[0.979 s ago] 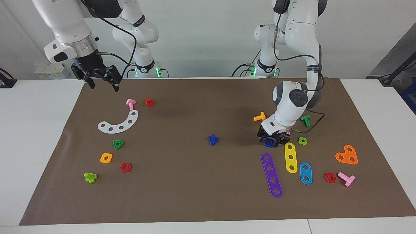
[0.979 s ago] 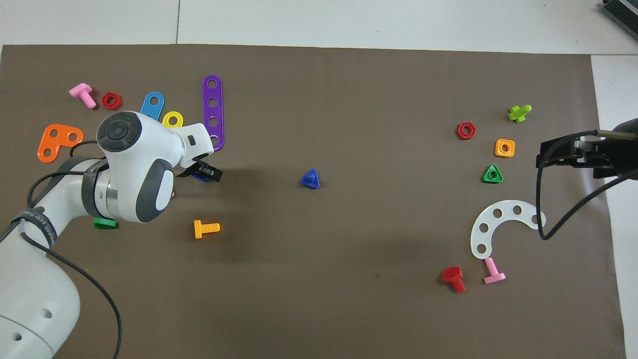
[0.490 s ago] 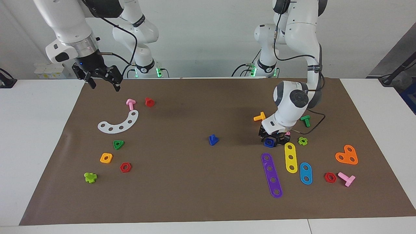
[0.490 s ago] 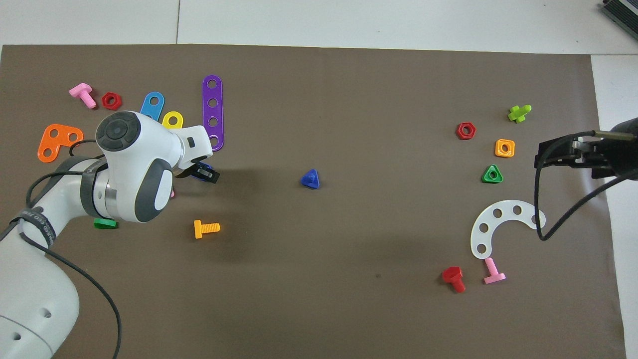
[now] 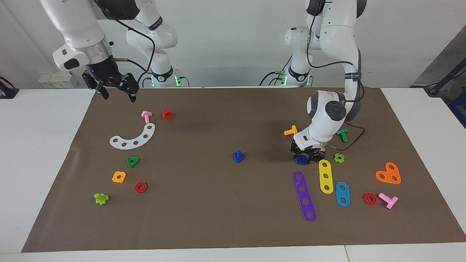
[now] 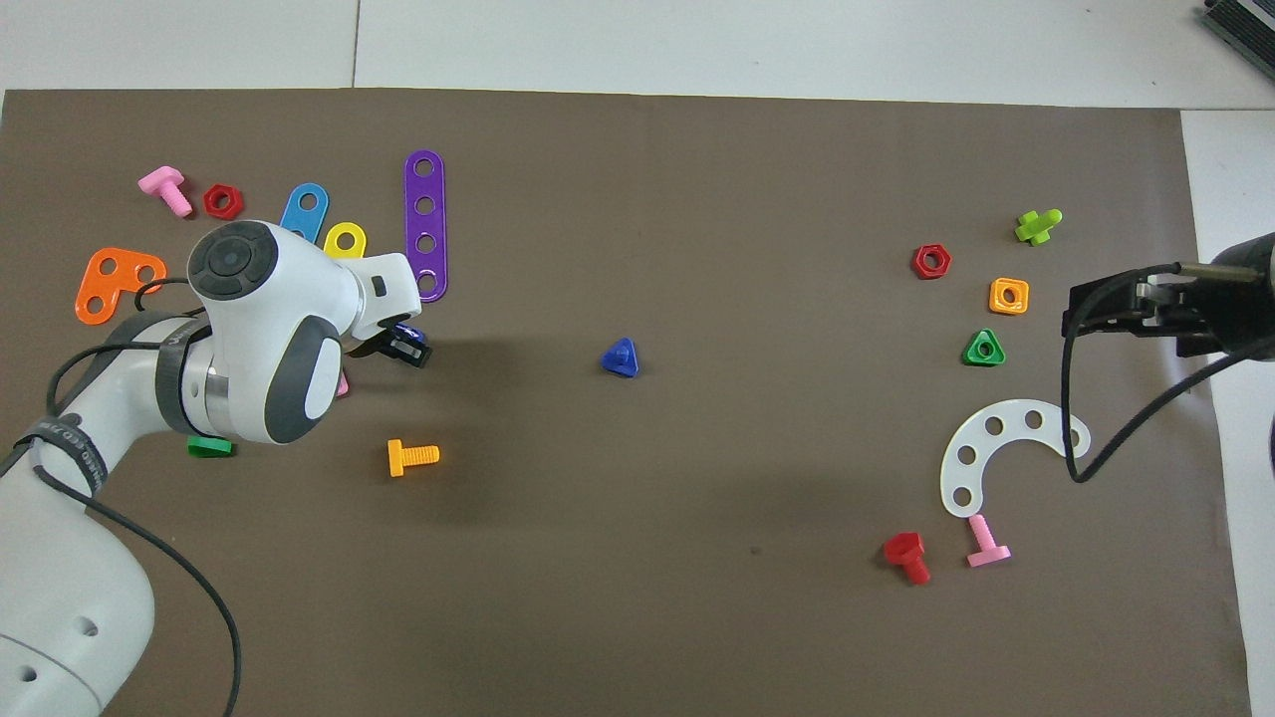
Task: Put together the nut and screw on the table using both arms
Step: 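Grasp the blue square nut with the left gripper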
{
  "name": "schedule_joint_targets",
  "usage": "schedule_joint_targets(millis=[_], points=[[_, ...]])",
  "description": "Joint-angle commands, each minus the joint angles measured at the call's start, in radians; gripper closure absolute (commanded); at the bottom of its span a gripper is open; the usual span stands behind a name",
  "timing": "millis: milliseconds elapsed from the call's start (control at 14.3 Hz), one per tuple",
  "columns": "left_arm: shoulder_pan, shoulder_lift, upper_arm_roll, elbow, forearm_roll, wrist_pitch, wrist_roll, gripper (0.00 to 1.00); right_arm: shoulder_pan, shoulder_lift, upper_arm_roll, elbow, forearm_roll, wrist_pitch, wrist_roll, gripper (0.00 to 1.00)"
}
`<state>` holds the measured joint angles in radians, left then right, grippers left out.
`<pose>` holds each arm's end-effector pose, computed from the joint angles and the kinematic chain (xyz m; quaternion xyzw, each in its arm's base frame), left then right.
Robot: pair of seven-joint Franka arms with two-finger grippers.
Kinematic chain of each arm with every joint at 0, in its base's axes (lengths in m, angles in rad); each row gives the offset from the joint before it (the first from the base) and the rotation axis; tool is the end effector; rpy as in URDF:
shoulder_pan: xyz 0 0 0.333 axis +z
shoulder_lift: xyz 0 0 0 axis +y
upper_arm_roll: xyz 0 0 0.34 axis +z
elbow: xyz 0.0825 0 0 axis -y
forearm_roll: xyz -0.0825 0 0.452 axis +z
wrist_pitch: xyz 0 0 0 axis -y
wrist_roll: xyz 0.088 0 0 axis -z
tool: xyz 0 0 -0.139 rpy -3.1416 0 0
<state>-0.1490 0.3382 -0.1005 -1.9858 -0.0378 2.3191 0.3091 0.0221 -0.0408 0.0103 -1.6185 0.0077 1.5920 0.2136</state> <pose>0.6435 -0.1650 0.2391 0.9650 -0.2604 -0.0009 0.0305 0.6107 0.0210 0.6177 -0.9959 0.0905 -0.0066 0.0045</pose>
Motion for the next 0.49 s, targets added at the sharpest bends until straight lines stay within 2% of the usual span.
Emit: schedule_joint_targets(millis=[0, 280, 420], points=[[0.000, -0.027, 0.007, -0.016, -0.001, -0.026, 0.016, 0.65, -0.005, -0.001, 0.004, 0.006, 0.018, -0.017, 0.004, 0.00], [0.002, -0.024, 0.008, -0.005, -0.001, -0.029, 0.015, 0.83, -0.005, -0.001, 0.004, 0.006, 0.018, -0.017, 0.004, 0.00], [0.003, -0.019, 0.008, 0.034, -0.004, -0.072, -0.001, 0.90, -0.005, -0.001, 0.004, 0.006, 0.018, -0.017, 0.004, 0.00]])
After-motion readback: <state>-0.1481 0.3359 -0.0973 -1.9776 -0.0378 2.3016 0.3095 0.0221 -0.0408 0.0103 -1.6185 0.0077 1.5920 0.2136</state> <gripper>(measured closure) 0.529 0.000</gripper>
